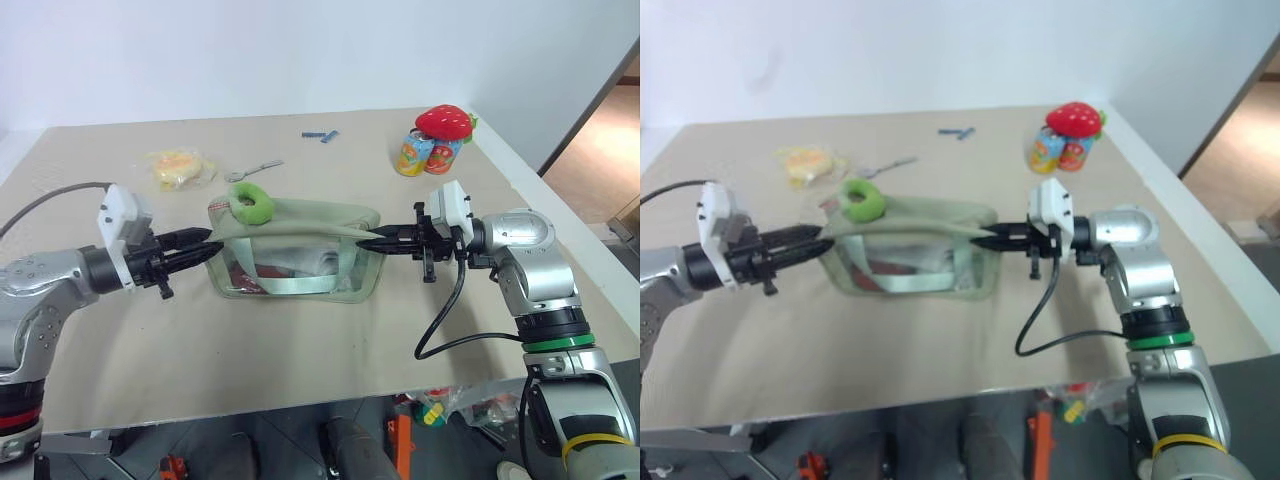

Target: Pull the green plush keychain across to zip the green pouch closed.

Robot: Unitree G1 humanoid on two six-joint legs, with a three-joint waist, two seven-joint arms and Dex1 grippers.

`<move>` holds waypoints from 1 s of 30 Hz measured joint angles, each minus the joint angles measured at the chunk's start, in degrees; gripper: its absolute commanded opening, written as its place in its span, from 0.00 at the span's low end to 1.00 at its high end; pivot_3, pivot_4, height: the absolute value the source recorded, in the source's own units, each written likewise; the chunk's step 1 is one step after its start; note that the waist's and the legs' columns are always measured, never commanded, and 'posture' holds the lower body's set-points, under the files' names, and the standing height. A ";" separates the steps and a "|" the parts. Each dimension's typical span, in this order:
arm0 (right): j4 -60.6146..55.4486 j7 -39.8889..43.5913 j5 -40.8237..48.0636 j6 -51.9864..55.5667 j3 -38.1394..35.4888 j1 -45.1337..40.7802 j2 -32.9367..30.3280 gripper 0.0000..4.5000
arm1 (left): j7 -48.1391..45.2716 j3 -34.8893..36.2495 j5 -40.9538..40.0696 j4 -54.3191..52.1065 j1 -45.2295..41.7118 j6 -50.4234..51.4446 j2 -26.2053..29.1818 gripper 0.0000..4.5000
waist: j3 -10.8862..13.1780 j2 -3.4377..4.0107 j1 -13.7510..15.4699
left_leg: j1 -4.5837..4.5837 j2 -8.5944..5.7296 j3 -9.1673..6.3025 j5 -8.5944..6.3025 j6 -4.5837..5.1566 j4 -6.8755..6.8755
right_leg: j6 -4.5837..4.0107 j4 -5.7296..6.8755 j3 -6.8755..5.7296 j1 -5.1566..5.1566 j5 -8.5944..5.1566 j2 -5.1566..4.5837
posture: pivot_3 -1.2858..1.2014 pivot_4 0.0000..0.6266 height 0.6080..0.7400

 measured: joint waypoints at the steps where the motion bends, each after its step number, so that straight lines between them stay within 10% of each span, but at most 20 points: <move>1: -0.14 -0.05 0.05 0.35 0.00 0.00 0.00 0.08 | -0.02 -0.19 0.02 0.23 0.00 -0.22 -0.23 0.00 | 0.00 0.00 0.00 | 0.00 0.00 0.00 0.00 0.00 0.00 | 0.00 0.00 0.00 0.00 0.00 0.00 | 0.52 0.24 1.00; 13: -17.70 -2.12 11.39 27.49 0.02 -4.08 -4.36 1.00 | 0.98 -1.55 -0.03 1.33 -1.28 -1.22 -1.30 0.00 | 0.01 0.01 0.18 | -0.09 -0.02 -0.03 0.00 0.00 -0.03 | -0.02 -0.01 -0.02 -0.05 -0.03 -0.02 | 0.52 0.24 1.00; 30: -0.85 -9.83 -1.40 12.58 8.16 -18.01 10.23 1.00 | 2.13 -2.32 -0.72 -0.06 -1.25 -1.09 -3.08 0.00 | -0.01 -0.02 0.81 | -0.36 -0.09 -0.07 -0.01 0.00 0.00 | 0.20 -0.06 -0.07 -0.13 0.03 -0.12 | 0.52 0.24 1.00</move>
